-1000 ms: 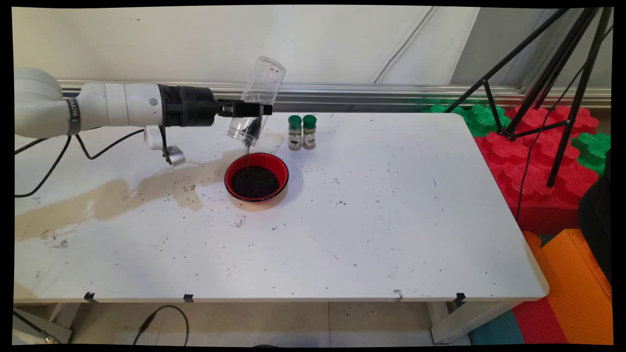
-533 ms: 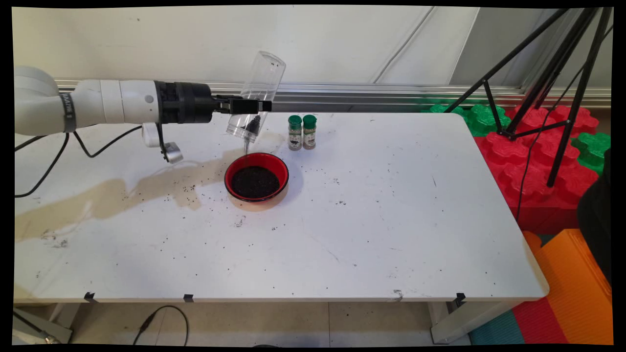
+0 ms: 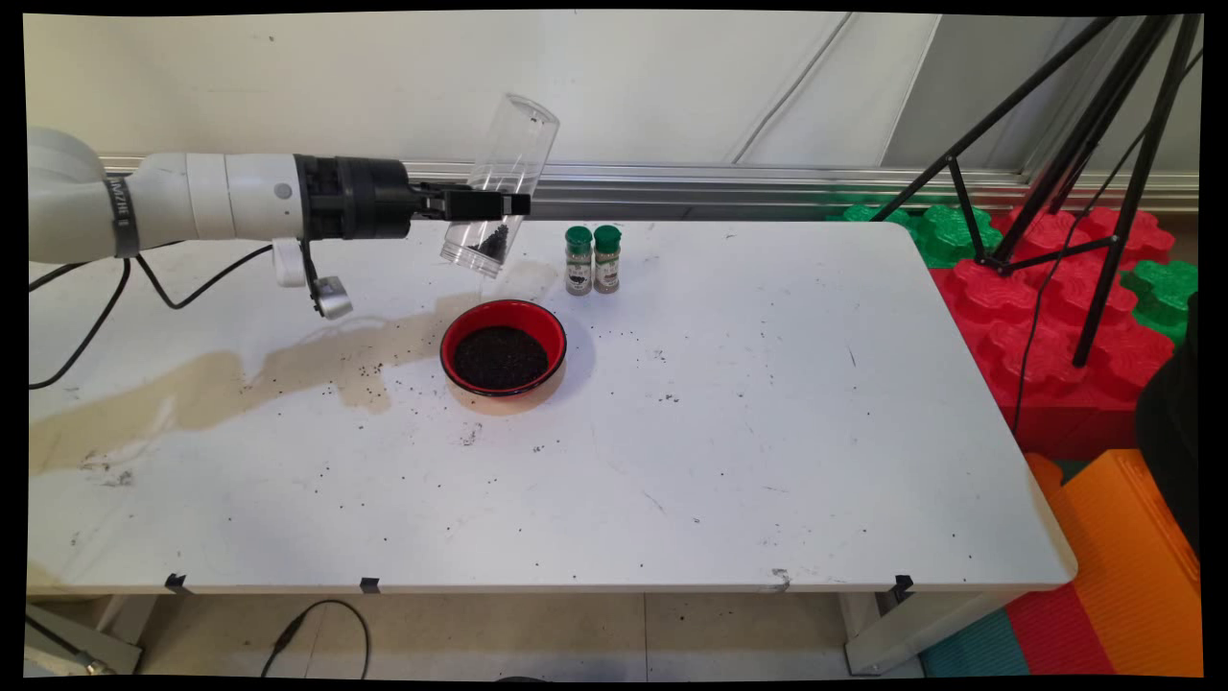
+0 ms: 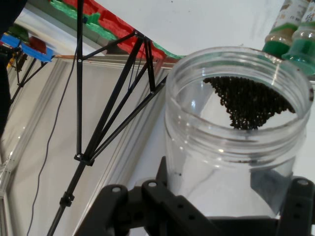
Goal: Pour the black seasoning powder in the red bowl
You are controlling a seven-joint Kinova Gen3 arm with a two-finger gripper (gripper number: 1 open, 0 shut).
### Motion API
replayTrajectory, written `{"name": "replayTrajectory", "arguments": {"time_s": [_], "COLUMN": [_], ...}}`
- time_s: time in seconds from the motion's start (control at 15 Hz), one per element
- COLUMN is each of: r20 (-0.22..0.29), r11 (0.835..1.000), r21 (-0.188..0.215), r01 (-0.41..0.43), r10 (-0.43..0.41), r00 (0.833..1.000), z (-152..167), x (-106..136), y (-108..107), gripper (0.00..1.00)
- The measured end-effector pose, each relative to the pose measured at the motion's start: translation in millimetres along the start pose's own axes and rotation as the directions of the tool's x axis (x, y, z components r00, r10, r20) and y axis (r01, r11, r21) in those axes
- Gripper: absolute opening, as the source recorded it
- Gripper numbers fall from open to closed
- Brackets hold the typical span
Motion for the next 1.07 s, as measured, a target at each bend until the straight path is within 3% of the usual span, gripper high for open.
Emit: {"name": "replayTrajectory", "arguments": {"time_s": [0.6, 1.07], "r20": [-0.002, -0.035], "r11": [1.000, 0.989], "r21": [0.014, 0.021], "r01": [0.017, 0.146], "r10": [-0.017, -0.145], "r00": [1.000, 0.989], "z": [-3.2, -1.7], "x": [-1.9, 3.6], "y": [0.5, 1.0], "gripper": [0.00, 0.00]}}
